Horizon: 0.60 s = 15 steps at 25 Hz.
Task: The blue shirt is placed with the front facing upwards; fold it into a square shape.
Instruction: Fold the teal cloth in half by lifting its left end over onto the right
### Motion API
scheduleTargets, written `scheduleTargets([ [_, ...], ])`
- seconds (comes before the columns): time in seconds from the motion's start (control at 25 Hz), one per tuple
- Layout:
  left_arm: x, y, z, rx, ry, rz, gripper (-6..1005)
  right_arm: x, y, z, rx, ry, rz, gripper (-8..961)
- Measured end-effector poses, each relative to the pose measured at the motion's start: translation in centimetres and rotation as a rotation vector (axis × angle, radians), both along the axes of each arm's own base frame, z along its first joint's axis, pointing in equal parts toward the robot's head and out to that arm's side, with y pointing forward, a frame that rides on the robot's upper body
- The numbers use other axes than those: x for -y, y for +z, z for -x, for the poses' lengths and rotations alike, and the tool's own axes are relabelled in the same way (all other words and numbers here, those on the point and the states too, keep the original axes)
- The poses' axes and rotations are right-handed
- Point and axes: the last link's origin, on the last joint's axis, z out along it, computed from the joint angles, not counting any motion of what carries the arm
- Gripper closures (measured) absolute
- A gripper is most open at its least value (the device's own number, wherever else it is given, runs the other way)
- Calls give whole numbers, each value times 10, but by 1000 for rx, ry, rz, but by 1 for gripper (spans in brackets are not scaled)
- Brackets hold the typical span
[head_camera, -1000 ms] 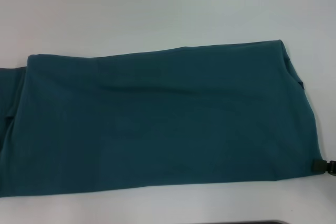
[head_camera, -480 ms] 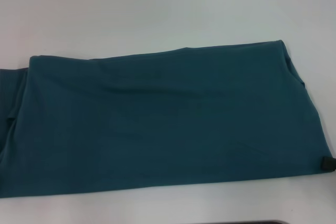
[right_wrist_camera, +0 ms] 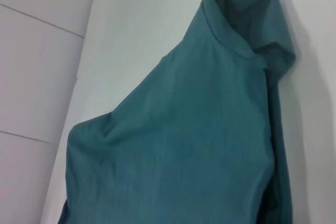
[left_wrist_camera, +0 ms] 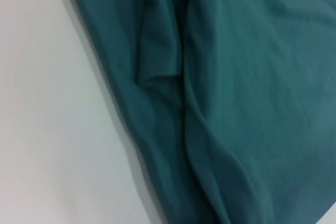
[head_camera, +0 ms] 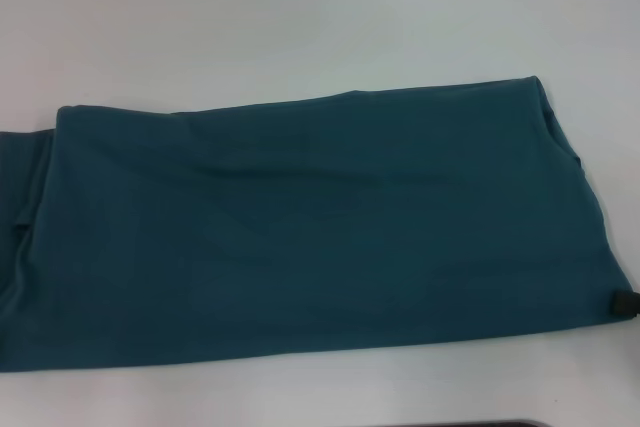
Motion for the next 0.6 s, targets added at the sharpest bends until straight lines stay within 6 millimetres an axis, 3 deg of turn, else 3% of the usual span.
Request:
scheduleTargets([
  [0.6, -3, 3, -1, -22, 13, 17, 939, -4, 13, -6, 10, -43, 6, 796],
])
